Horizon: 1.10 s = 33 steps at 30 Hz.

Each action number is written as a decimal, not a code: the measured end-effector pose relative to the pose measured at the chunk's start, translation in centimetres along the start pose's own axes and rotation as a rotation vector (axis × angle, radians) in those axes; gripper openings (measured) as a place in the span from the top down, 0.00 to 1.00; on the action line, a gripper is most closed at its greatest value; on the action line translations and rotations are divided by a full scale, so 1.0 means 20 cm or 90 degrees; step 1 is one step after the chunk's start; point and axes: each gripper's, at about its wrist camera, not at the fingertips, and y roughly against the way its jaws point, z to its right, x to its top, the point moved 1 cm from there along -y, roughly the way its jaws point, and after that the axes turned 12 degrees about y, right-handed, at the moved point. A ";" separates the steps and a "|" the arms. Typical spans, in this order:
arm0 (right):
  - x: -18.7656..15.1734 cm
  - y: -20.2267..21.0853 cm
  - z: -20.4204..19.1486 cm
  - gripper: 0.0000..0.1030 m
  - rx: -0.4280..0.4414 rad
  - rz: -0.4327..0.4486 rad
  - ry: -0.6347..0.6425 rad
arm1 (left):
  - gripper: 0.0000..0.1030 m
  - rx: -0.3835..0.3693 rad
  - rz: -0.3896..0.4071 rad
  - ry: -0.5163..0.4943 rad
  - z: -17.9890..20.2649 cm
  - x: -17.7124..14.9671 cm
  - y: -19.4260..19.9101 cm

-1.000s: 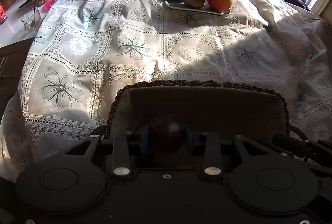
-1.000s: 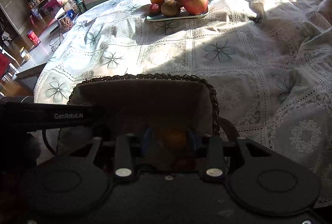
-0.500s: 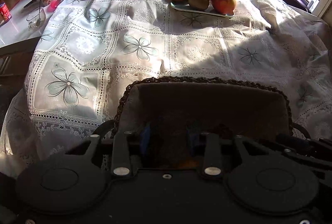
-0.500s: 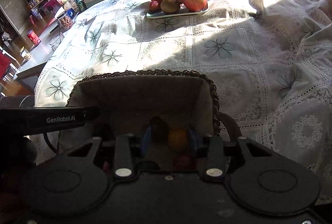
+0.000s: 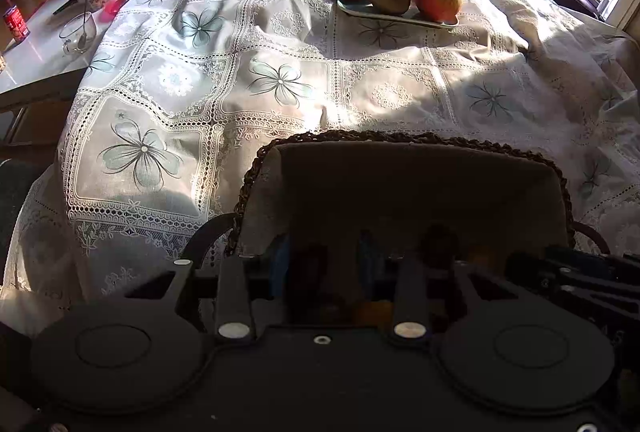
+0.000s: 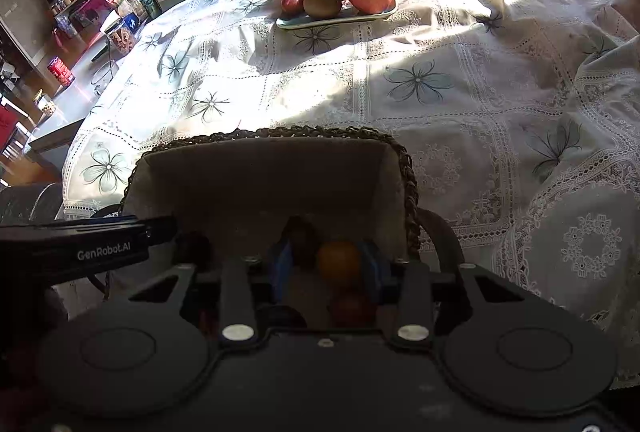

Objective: Organize fruits

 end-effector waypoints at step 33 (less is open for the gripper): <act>-0.01 -0.01 -0.02 0.60 0.011 -0.010 0.007 | 0.56 -0.015 -0.025 -0.002 -0.01 -0.05 0.00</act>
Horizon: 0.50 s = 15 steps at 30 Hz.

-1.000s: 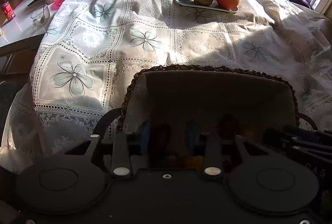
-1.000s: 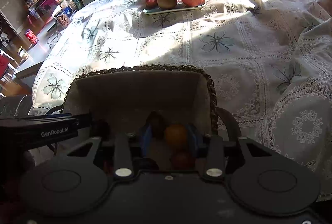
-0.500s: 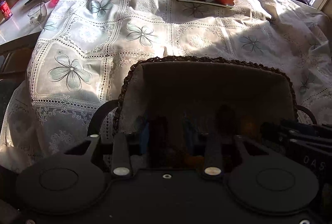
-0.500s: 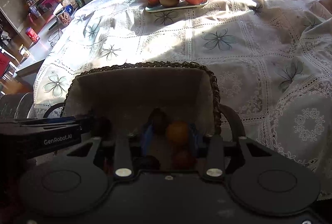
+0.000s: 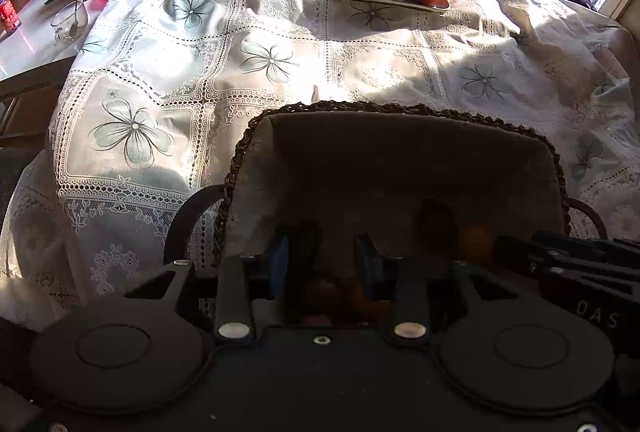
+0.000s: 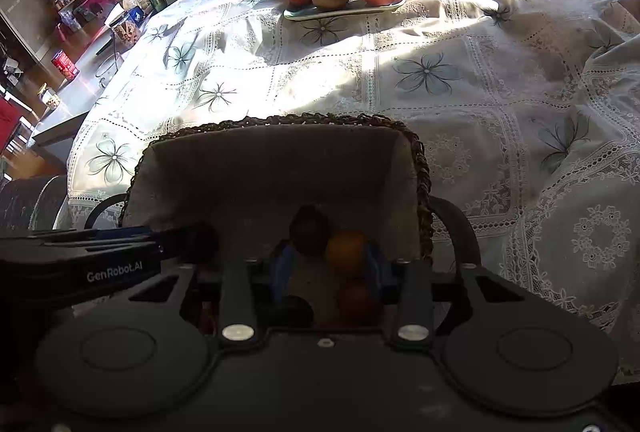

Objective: Organize fruits

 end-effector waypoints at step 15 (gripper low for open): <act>0.00 0.00 0.00 0.60 0.000 -0.001 0.000 | 0.56 0.001 -0.012 0.009 -0.01 0.00 -0.01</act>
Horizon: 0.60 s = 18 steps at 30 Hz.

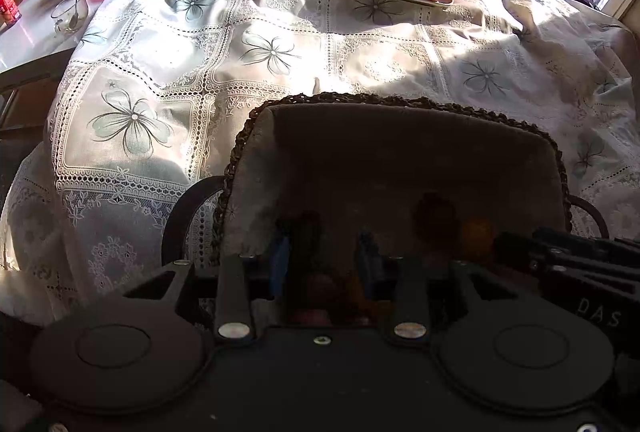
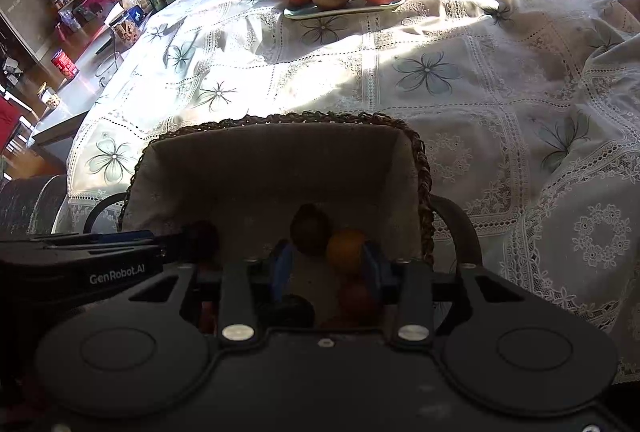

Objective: Organize fruits

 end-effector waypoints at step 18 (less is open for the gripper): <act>-0.01 -0.01 0.00 0.60 0.001 -0.004 0.000 | 0.56 0.003 -0.006 -0.001 0.00 -0.01 -0.01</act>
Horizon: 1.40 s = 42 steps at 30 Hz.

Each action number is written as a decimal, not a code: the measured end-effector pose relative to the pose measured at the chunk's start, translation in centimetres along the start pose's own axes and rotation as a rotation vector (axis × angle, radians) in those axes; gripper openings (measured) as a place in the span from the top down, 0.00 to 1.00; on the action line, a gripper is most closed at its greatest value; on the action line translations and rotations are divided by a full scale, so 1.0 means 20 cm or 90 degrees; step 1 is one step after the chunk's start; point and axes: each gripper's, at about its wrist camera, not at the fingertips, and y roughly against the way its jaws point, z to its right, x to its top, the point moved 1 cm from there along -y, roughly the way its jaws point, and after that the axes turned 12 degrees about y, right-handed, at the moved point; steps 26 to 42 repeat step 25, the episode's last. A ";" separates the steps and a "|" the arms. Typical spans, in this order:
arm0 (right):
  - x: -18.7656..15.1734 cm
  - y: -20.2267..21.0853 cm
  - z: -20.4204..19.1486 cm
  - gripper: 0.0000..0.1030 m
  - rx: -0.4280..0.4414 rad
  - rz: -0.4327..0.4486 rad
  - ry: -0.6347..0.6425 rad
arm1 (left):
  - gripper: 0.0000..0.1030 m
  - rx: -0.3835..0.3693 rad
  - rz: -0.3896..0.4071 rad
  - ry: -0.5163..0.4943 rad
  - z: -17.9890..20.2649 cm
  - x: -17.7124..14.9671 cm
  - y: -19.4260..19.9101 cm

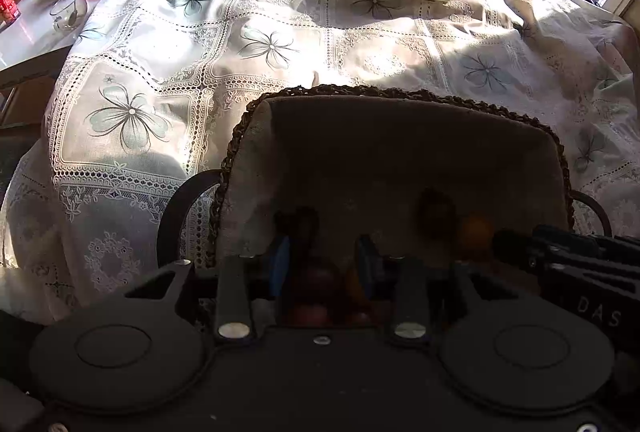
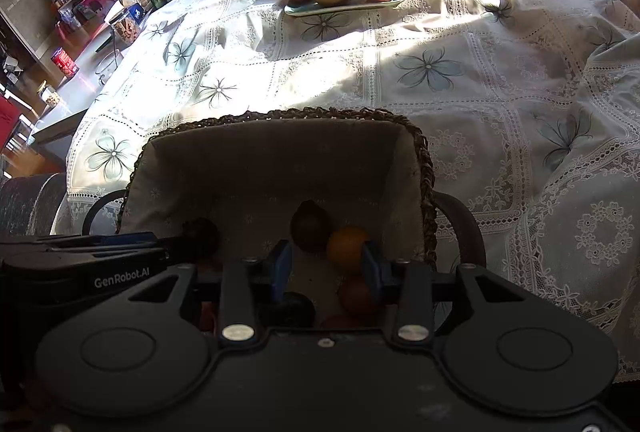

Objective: Organize fruits

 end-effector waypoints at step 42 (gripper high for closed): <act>-0.02 -0.02 -0.01 0.60 0.003 -0.004 0.006 | 0.56 0.002 0.007 0.004 -0.01 -0.01 0.00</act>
